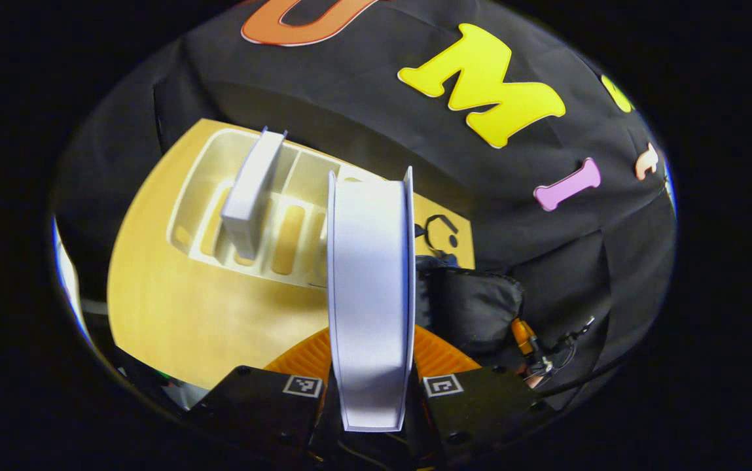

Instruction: Open the schoolbag, grab two books from the bookshelf and put them into the schoolbag.

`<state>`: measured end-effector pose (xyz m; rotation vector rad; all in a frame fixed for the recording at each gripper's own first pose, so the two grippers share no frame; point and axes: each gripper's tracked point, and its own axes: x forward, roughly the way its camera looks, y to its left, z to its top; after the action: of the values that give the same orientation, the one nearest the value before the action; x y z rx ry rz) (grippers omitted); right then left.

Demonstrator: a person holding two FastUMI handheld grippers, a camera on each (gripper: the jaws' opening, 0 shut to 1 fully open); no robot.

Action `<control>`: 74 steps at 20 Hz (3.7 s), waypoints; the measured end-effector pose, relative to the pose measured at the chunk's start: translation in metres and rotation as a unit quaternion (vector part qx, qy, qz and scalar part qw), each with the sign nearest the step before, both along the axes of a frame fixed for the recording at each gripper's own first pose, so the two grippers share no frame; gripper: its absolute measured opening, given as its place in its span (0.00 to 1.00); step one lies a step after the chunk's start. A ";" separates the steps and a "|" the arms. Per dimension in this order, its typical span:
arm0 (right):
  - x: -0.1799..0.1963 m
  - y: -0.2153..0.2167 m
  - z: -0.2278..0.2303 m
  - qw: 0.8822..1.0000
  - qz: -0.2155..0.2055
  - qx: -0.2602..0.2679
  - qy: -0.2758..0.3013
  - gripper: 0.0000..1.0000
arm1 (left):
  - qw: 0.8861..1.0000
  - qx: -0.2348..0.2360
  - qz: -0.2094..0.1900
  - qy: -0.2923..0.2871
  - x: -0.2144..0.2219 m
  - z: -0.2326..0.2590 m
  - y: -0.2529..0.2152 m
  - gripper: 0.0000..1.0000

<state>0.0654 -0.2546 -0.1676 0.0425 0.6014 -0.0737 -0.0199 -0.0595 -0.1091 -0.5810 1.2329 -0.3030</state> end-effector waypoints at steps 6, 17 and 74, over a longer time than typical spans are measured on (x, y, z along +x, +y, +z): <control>0.000 -0.001 -0.003 1.000 -0.019 0.021 0.005 0.00 | 0.997 -0.068 -0.016 0.028 -0.038 -0.073 -0.106 0.42; 0.005 -0.007 0.001 0.999 -0.011 0.029 0.016 0.00 | 0.990 -0.142 -0.009 0.013 -0.030 -0.176 -0.219 0.42; 0.001 0.055 0.013 0.999 -0.002 -0.028 0.015 0.00 | 0.934 0.306 -0.001 -0.186 0.070 0.013 0.137 0.93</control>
<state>0.0664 -0.1993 -0.1544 -0.0112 0.6286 -0.0959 0.0505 0.0779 -0.0965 0.0238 0.8893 -0.0153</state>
